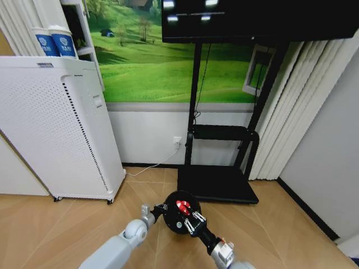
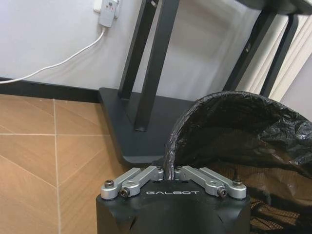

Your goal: Pick up the trash bin and place the garbage on the floor into it.

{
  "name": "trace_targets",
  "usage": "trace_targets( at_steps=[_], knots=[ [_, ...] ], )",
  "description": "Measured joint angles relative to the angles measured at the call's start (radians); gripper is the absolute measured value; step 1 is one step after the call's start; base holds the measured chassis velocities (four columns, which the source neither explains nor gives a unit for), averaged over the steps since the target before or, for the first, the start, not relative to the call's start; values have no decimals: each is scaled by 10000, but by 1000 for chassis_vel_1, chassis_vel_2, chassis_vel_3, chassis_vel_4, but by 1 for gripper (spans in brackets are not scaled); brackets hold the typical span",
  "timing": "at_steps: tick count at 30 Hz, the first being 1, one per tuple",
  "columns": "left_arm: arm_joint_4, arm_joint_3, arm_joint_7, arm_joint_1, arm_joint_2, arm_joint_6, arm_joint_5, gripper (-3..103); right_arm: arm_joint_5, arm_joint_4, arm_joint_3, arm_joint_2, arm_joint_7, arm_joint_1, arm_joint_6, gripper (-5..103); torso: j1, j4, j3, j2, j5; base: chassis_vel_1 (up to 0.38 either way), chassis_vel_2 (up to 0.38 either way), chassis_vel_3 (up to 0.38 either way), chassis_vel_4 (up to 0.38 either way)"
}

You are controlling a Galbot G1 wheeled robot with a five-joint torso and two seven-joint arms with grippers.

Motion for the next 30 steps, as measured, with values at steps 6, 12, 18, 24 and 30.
trace_targets(
  at_steps=[6,12,18,24,30],
  knots=[
    [-490,-752,45,634,268,20,43,3,-52,-395,-11,61,-2,9,98,35,1,-1,0,1,2,0,0,0,0],
    [-571,-1291,115,1051,216,19,181,3,-288,-455,46,182,12,-76,197,51,0,-2,0,0,0,0,0,0,0],
    [-583,-1628,23,1300,-122,17,306,3,-356,-331,53,310,58,-229,222,73,1,-4,0,1,-1,0,0,0,0],
    [-603,-1888,-123,1427,-238,-13,412,3,-126,-271,475,531,372,-429,141,95,0,-5,1,-1,-1,0,0,0,0],
    [-1312,-3552,-536,2182,33,-66,480,3,1274,-154,2100,1185,1550,-65,-859,100,0,2,0,0,-1,0,0,0,0]
  ],
)
